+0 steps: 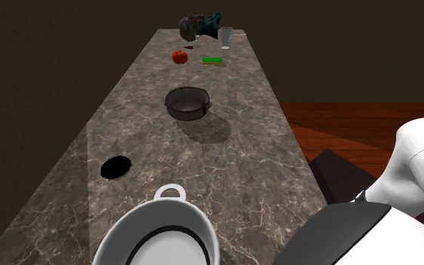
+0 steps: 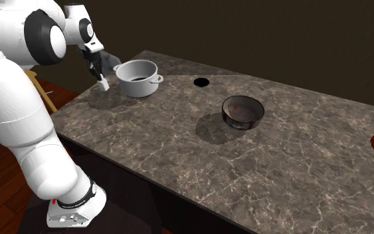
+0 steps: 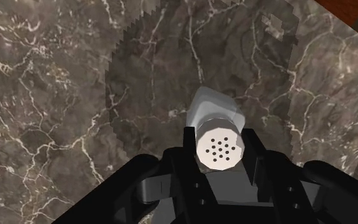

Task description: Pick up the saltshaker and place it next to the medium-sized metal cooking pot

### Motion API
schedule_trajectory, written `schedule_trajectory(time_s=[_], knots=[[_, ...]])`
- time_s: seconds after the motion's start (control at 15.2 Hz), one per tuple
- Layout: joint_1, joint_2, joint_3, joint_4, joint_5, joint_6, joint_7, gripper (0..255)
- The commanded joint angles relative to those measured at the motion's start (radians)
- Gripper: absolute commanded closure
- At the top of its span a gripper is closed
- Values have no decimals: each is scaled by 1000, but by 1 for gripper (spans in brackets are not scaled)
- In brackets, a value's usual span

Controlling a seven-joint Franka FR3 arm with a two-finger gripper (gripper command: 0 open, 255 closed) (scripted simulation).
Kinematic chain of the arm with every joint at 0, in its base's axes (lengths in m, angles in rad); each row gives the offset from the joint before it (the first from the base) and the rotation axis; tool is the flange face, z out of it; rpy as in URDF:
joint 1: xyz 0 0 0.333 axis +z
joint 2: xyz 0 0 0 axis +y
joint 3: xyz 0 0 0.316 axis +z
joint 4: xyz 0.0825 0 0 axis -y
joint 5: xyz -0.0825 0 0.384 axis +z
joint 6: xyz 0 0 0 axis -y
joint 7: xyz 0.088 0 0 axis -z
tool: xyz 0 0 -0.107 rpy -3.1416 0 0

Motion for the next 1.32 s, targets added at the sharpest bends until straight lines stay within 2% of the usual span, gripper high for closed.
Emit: schedule_trajectory(time_s=[0.0,0.2,0.73,0.79,1.12,1.25], knots=[[5,16,-4,-15,-16,25,11,255],[15,44,-12,-36,-44,62,29,255],[15,43,-12,-36,-44,62,29,255],[15,43,-12,-36,-44,62,29,0],[15,43,-12,-36,-44,62,29,0],[-2,1,1,-3,-2,4,0,0]])
